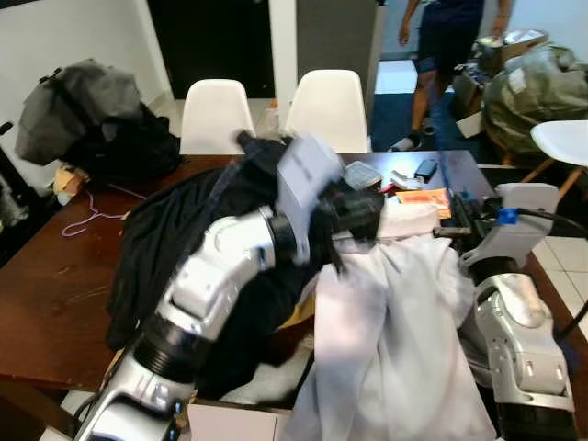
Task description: Hang hanger
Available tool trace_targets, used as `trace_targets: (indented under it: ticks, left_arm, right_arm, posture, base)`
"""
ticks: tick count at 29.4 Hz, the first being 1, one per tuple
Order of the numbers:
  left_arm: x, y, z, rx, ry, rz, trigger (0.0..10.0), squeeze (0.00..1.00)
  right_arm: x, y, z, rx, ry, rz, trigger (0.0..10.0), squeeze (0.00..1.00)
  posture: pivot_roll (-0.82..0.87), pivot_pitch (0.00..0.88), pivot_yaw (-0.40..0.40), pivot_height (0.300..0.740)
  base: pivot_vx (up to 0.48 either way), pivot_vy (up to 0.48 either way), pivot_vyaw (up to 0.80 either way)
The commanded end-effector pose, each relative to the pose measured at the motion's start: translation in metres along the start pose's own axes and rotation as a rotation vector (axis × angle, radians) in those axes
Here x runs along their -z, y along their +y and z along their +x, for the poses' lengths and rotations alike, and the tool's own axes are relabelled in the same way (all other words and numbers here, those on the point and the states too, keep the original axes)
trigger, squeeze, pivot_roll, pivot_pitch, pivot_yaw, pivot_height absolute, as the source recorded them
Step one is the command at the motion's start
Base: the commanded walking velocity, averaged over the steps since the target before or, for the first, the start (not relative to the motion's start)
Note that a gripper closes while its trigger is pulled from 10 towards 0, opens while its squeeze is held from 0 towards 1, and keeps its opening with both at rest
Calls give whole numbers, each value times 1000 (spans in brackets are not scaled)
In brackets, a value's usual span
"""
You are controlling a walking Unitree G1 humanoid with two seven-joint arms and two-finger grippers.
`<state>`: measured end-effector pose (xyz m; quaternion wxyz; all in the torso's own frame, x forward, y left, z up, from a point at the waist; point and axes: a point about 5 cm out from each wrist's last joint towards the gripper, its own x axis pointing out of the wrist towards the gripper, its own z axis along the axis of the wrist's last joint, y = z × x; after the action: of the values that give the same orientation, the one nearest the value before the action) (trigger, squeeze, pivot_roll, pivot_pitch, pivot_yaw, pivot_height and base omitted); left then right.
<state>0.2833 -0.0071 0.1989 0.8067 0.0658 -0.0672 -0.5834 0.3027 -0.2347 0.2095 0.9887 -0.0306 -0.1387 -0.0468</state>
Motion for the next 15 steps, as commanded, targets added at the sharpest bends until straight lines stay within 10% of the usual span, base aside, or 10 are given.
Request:
trace_targets:
  ticks: [1, 15]
  left_arm:
    - [14, -12, 6, 43, 71, 6, 0, 0]
    - [47, -44, -25, 215, 342, 36, 0, 0]
  right_arm:
    - [9, 7, -1, -20, 34, 32, 10000, 0]
    - [13, 9, 1, -18, 39, 45, 10000, 0]
  posture:
    - [-87, 19, 54, 736]
    - [-68, 19, 59, 736]
  base:
    - [0, 0, 0]
    - [0, 0, 0]
